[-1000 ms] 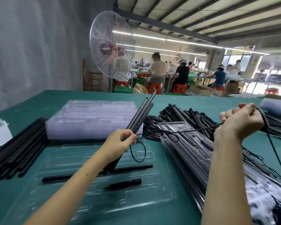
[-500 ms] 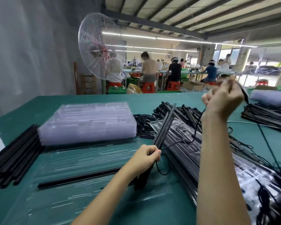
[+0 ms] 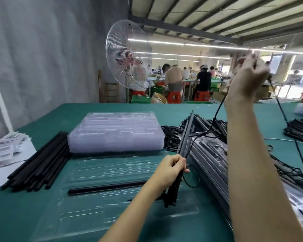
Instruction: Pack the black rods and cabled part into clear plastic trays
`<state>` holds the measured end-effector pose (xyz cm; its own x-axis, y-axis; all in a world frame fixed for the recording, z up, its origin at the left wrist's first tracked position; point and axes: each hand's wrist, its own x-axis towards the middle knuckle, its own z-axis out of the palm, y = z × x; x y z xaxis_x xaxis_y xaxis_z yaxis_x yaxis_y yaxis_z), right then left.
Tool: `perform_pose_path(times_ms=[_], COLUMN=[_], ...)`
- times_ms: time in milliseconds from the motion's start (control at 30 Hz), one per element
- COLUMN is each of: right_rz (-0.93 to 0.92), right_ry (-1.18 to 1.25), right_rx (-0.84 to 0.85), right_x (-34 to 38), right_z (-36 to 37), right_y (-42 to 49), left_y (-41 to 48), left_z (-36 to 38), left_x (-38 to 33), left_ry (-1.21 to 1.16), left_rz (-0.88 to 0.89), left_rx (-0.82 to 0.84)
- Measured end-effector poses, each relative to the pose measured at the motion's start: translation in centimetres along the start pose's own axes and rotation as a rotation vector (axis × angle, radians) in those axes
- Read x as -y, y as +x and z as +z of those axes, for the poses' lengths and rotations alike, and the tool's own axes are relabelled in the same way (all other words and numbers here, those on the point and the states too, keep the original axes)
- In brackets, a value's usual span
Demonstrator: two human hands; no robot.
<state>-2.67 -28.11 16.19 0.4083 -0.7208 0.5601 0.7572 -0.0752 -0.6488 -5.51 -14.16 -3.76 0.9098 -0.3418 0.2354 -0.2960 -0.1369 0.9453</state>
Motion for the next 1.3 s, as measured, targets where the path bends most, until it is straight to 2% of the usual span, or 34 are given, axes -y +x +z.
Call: perform_pose_path(times_ms=[133,200,333,467,567,633,700,767,900,967,1133,1233,1300], right_rz=[0.287,0.357,0.370,0.400,0.392,0.370,0.337,0.300,0.292,0.309,0.314,0.486,0.456], right_ry=[0.086,0.037,0.049,0.047,0.087,0.089,-0.090,-0.446,-1.304,-1.531,-1.728,-1.581,-1.517], right_rx=[-0.007,0.047,0.284,0.525,0.558,0.499,0.423,0.459,0.777,0.877,0.926,0.987,1.029], right_x=[-3.0,-4.3,-5.6,-6.5,-6.6,-6.7,-7.3,-8.3,-10.8,-11.7,-13.4,-12.9,-12.8], right_z=[-0.8,-0.7,0.4,0.8,0.7,1.0,1.4,1.6,0.6,0.1,-0.8,-1.1,-1.4], right_y=[-2.5,-3.9,-6.4,-7.9,-7.1,-6.1,-5.1,-4.6,-6.0,-7.1,-7.9,-7.1,-6.1], left_y=[-0.7,-1.1,-2.2,-2.9,-3.0,-2.7,-2.6,-2.7,-2.4,-1.9,-1.3,-1.0,-0.8], left_z=[-2.3,-4.5,-9.5,-12.2,-12.2,-11.2,-9.4,-7.0,-2.6,-0.8,1.5,2.1,2.7], left_x=[-0.2,-0.6,-1.5,-2.2,-2.5,-2.2,-1.1,0.4,2.7,3.2,3.4,3.2,3.0], left_ry=[-0.102,-0.125,-0.070,-0.001,-0.015,-0.034,-0.023,-0.030,-0.059,-0.159,-0.359,-0.405,-0.402], left_rz=[-0.004,0.006,-0.017,-0.019,-0.009,-0.032,-0.089,-0.152,-0.210,-0.215,-0.227,-0.222,-0.217], left_rx=[-0.129,-0.222,-0.403,-0.448,-0.437,-0.418,-0.362,-0.279,-0.160,-0.147,-0.151,-0.147,-0.161])
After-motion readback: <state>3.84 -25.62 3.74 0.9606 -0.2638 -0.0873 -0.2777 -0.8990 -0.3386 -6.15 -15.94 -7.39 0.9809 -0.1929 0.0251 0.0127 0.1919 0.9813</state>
